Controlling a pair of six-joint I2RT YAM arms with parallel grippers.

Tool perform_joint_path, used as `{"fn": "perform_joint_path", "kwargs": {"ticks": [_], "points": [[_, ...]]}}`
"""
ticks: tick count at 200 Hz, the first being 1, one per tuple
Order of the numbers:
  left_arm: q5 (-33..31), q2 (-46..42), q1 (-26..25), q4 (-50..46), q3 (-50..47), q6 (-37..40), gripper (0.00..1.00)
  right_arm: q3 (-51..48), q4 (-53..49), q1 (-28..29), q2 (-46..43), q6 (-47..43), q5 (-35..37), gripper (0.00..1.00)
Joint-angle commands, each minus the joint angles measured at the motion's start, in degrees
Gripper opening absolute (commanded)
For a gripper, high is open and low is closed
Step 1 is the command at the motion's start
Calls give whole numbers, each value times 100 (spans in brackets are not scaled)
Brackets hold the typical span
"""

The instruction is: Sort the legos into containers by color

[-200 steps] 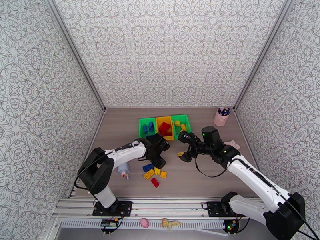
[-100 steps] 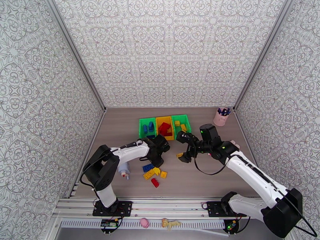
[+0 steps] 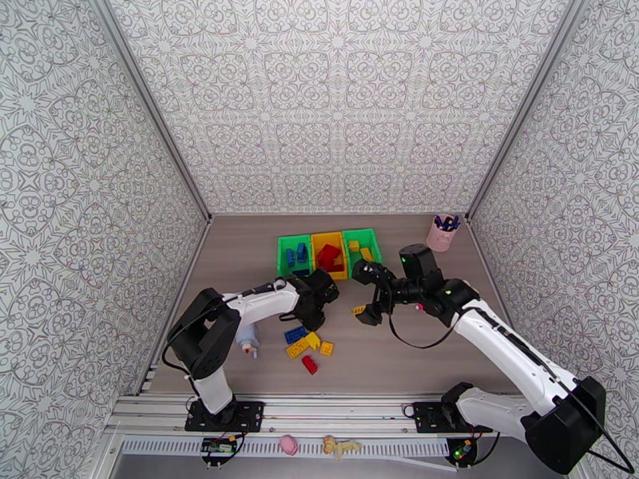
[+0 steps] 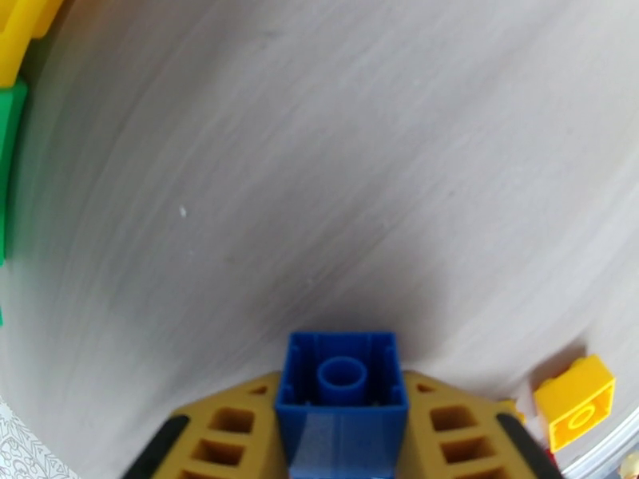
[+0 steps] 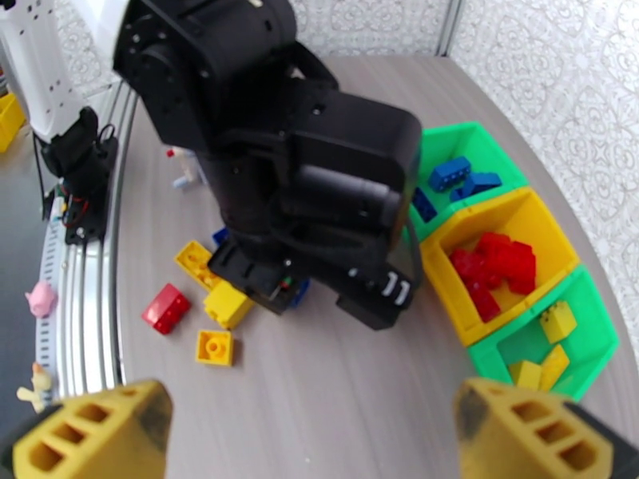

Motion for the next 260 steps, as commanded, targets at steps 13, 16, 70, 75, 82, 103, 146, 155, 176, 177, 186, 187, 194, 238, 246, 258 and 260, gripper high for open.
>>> {"fn": "perform_joint_path", "kwargs": {"ticks": [13,16,70,75,82,103,146,155,176,177,186,187,194,238,246,258,260], "points": [[-143,-765,180,788,-97,-311,22,274,101,19,130,7,-246,97],[-177,-823,192,875,-114,-335,22,278,137,16,146,27,-242,97],[-726,-1482,614,2464,-449,-808,24,332,916,21,600,426,258,98],[-729,-1483,692,2546,-423,-914,24,349,993,26,641,465,294,98],[-720,-1475,791,2633,-373,-1060,23,370,1078,15,701,495,337,98],[-633,-1393,1116,2788,-249,-1534,23,468,1241,28,844,564,458,98],[-474,-713,1715,2632,371,-2423,23,502,1744,21,1044,801,529,98],[-470,-537,1772,2617,523,-2451,23,510,1814,20,1090,855,523,98],[-544,-67,1884,2393,990,-2499,23,550,1906,22,1162,952,498,98],[-544,-41,1887,2379,1025,-2497,23,550,1912,25,1167,954,493,98],[-553,161,1932,2245,1246,-2503,23,545,1953,22,1173,972,491,98],[-558,183,1933,2226,1271,-2499,23,543,1957,25,1173,977,494,98],[-567,325,1954,2139,1418,-2482,23,530,1986,20,1164,981,513,98],[-440,956,2119,1859,2040,-2365,24,501,1857,20,1103,999,696,98],[-424,1030,2142,1826,2111,-2348,25,516,1794,19,1103,999,731,98],[-409,1075,2167,1821,2180,-2342,27,510,1751,19,1081,1003,763,98],[-405,1088,2164,1828,2188,-2338,27,506,1751,26,1077,1007,765,98]]}}
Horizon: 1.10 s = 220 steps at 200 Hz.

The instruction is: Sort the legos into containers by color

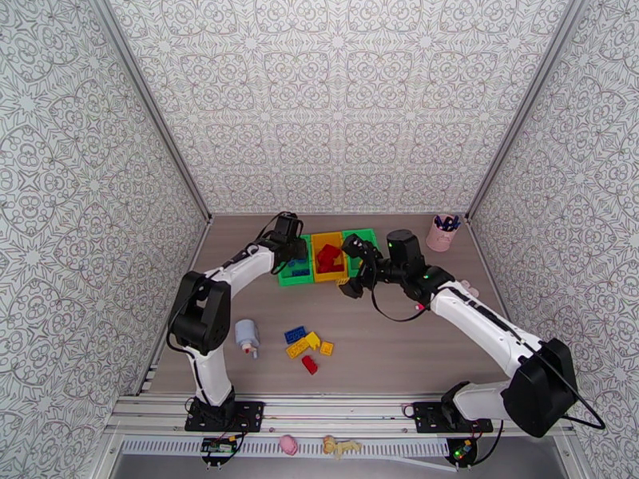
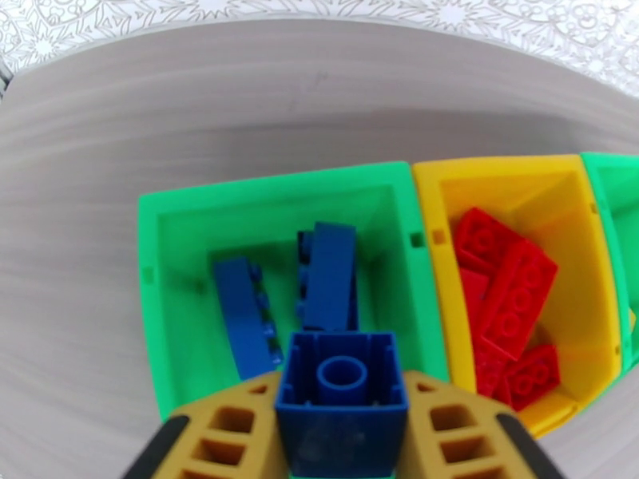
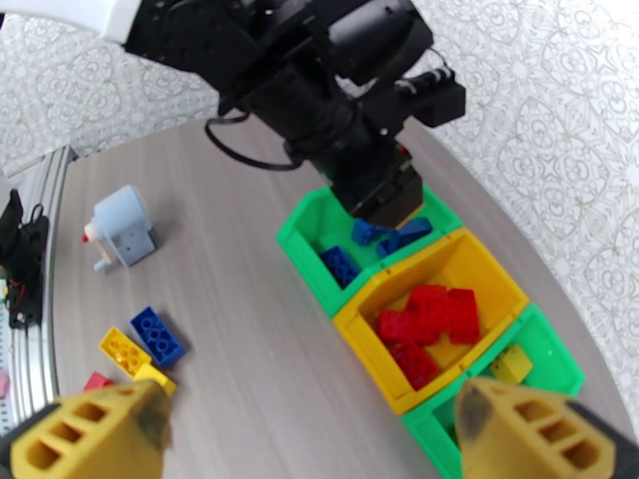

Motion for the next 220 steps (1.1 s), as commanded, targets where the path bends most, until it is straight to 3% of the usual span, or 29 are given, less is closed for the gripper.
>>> {"fn": "perform_joint_path", "kwargs": {"ticks": [1,44,64,91,143,169,220], "points": [[131,146,85,-239,304,17,28,167,-111,23,-45,80,186,98],[21,-198,37,-243,195,0,53,311,-460,15,-24,251,272,98],[-138,-601,-28,-118,-112,14,60,660,-983,19,165,337,303,99],[-195,-1264,-130,74,-679,51,68,861,-924,5,361,1224,970,99],[-53,-2570,-165,74,-1762,49,91,594,-798,61,488,817,726,99],[249,-3017,43,-51,-2130,-374,97,617,-1423,461,561,446,1166,97],[689,-3436,567,23,-2679,-1075,100,637,-2437,1641,946,191,1929,97]]}}
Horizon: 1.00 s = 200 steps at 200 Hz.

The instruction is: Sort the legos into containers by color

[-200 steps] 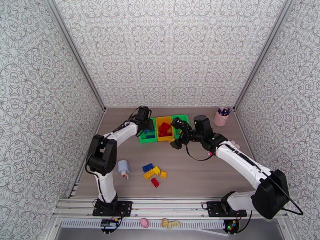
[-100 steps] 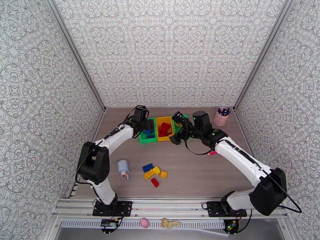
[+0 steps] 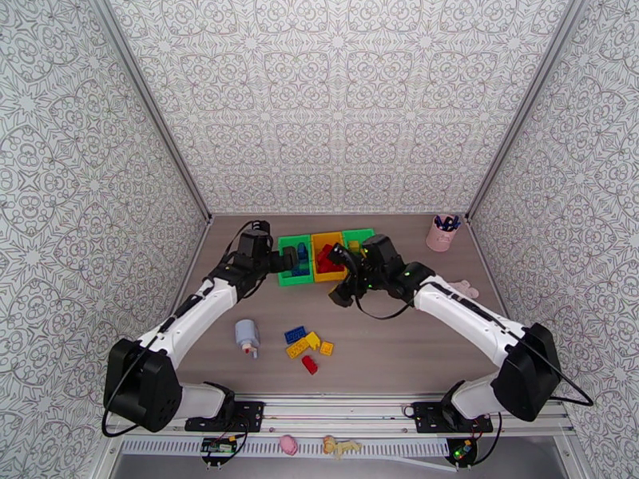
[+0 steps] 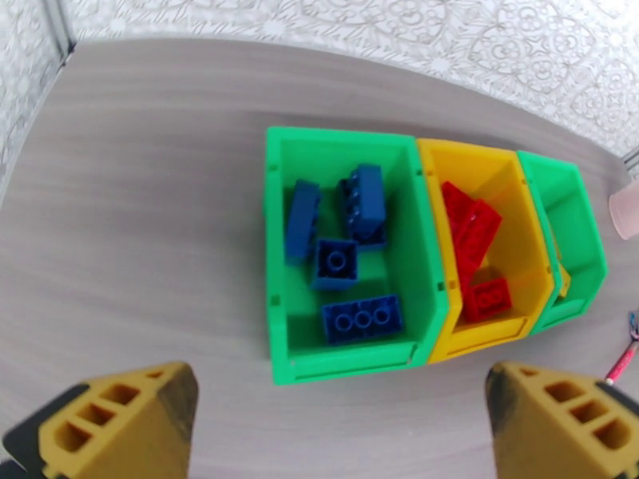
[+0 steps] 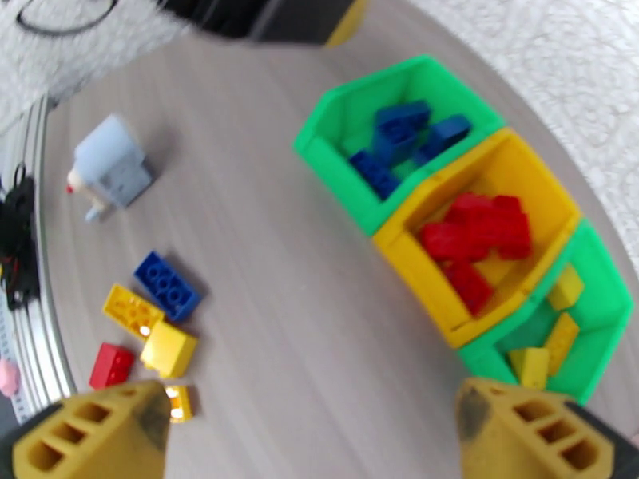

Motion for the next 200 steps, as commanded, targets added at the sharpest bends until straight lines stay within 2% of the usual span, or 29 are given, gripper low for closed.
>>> {"fn": "perform_joint_path", "kwargs": {"ticks": [1,43,83,112,200], "points": [[362,-172,235,-41,-213,-482,100,-13,-751,426,241,-185,462,97],[510,-226,481,30,-340,-634,100,-44,-1012,1122,764,-10,591,99],[566,-199,550,45,-352,-601,100,68,-1092,1495,1390,33,721,97],[566,-182,557,55,-369,-556,100,147,-1162,1612,1798,-33,799,91],[597,-151,528,137,-401,-467,100,212,-993,1625,2290,-227,926,60]]}}
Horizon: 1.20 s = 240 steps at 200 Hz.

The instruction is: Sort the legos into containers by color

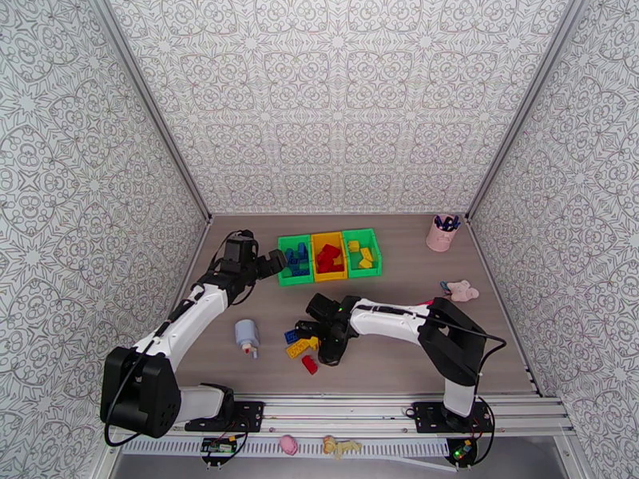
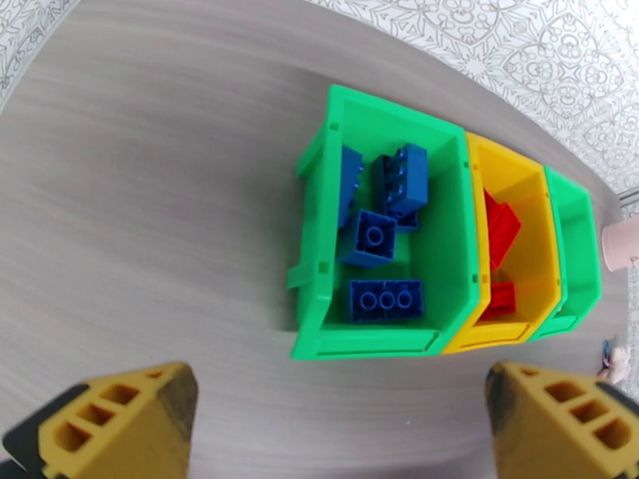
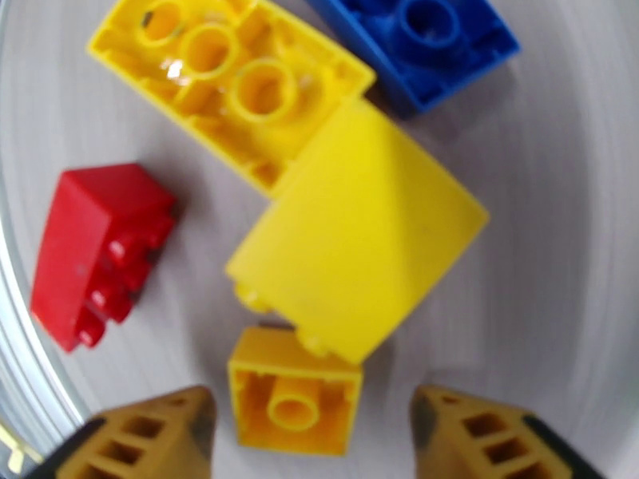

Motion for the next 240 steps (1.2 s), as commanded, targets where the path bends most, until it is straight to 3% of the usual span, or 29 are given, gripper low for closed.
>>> {"fn": "perform_joint_path", "kwargs": {"ticks": [1,25,62,86,155,202,240], "points": [[62,-48,14,129,-82,103,100,147,64,32,76,-65,104,60],[120,-33,15,186,-110,111,100,115,161,33,63,-74,60,53],[118,-3,13,175,-75,181,100,82,184,32,27,-56,6,32],[202,-39,-46,218,-75,456,100,22,175,32,-97,-39,-2,26],[360,-433,-587,937,-416,1637,100,-497,828,-583,-1277,600,-189,23],[811,-673,-1156,1910,-833,2360,100,-1006,1974,-1628,-2314,1578,-393,23],[1213,-788,-1513,2574,-1247,3004,100,-1274,2865,-2409,-2754,2191,-159,22]]}}
